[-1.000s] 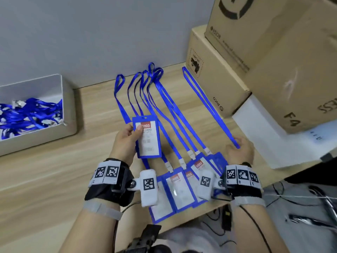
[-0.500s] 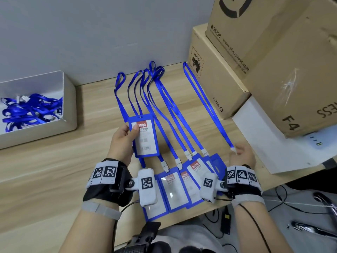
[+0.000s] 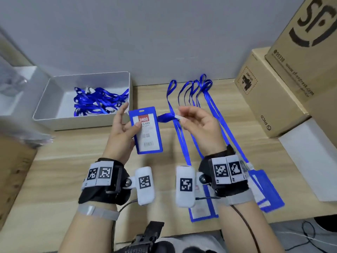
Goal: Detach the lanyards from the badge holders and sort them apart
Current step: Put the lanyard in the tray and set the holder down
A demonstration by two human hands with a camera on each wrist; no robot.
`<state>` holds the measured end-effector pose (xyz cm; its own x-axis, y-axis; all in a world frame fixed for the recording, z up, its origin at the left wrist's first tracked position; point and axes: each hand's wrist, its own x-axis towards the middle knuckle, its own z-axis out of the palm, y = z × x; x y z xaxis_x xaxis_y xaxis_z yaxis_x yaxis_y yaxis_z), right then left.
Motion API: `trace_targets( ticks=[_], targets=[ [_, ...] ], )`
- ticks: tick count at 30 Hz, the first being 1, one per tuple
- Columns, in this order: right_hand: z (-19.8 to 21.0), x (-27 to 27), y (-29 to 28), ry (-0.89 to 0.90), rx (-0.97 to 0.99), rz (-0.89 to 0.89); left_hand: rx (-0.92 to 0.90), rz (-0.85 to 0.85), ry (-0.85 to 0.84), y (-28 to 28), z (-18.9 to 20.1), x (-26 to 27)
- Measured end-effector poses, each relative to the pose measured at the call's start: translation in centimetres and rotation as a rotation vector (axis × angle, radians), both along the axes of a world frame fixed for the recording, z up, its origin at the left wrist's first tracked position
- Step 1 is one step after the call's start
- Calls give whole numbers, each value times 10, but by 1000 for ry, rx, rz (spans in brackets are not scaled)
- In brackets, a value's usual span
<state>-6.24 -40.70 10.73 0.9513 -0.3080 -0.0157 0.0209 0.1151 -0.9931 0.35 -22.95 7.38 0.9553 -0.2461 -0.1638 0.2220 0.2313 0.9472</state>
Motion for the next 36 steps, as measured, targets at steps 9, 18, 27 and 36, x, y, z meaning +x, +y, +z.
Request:
trace_targets(
  ticks=[9,18,27,36],
  targets=[
    [-10,27,89,-31,55,120,198,-134,-127,81,6,17],
    [-18,31,133,31,41,236,285,-364,-80,107,-1,22],
    [-23,32,128,55,-239,133,351,-359,-7,96,-2,17],
    [-20,32,104,126,-564,79,421,-320,-19,75,5,13]
  ],
)
